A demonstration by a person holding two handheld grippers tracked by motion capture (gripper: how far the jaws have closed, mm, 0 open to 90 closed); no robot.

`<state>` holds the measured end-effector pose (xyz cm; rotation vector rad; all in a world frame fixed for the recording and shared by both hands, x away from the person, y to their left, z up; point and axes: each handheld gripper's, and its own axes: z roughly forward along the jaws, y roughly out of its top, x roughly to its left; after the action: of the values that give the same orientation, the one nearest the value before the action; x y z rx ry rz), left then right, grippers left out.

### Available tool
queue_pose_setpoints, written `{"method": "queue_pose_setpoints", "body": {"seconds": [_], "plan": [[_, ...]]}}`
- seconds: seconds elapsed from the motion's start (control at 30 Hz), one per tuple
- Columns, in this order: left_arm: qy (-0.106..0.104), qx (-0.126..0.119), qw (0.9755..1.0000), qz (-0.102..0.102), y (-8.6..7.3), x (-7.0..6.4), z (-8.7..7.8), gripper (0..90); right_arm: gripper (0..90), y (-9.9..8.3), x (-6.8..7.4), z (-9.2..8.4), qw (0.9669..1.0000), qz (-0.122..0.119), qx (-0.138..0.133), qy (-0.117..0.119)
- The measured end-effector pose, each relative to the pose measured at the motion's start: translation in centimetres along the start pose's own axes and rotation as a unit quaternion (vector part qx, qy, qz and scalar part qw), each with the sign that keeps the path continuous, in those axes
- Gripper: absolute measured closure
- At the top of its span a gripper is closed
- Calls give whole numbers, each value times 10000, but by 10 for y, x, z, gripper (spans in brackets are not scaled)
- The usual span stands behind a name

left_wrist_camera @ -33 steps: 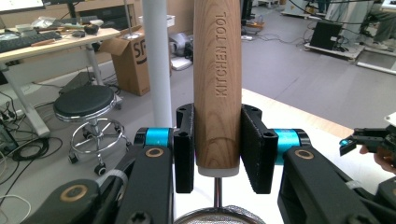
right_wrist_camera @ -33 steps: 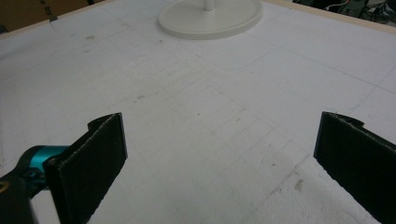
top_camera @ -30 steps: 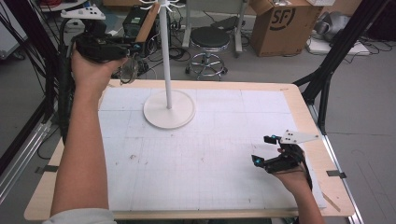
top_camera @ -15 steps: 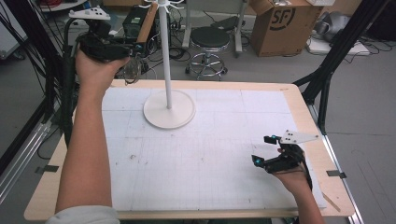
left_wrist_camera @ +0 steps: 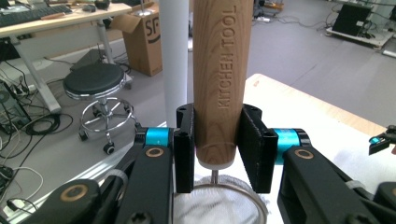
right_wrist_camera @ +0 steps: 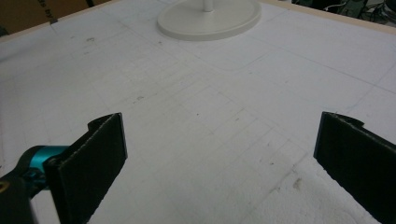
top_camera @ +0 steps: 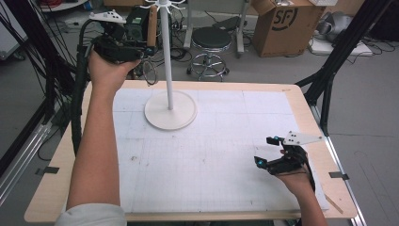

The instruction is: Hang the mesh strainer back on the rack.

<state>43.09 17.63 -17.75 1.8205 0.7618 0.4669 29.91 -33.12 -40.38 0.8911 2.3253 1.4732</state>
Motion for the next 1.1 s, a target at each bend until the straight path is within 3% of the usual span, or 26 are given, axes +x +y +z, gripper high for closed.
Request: {"method": "queue_pose_setpoints", "body": {"seconds": [0.4, 0.6, 0.73, 0.93, 1.1], "plan": [[161, 221, 9996, -83, 2, 3, 13, 688, 14, 0, 0, 0, 10000, 24, 20, 3], [87, 154, 9997, -181, 1, 6, 17, 687, 13, 0, 0, 0, 10000, 49, 14, 13], [147, 185, 9996, -169, 0, 6, 17, 672, 13, 0, -1, 0, 10000, 44, 5, 3], [173, 210, 9992, -299, -9, 8, 13, 529, 13, 0, 0, 0, 10000, 15, 7, 30], [-71, 369, 9990, -256, -13, 4, 10, 425, 14, 1, 1, -1, 10000, 14, -16, 26]]}}
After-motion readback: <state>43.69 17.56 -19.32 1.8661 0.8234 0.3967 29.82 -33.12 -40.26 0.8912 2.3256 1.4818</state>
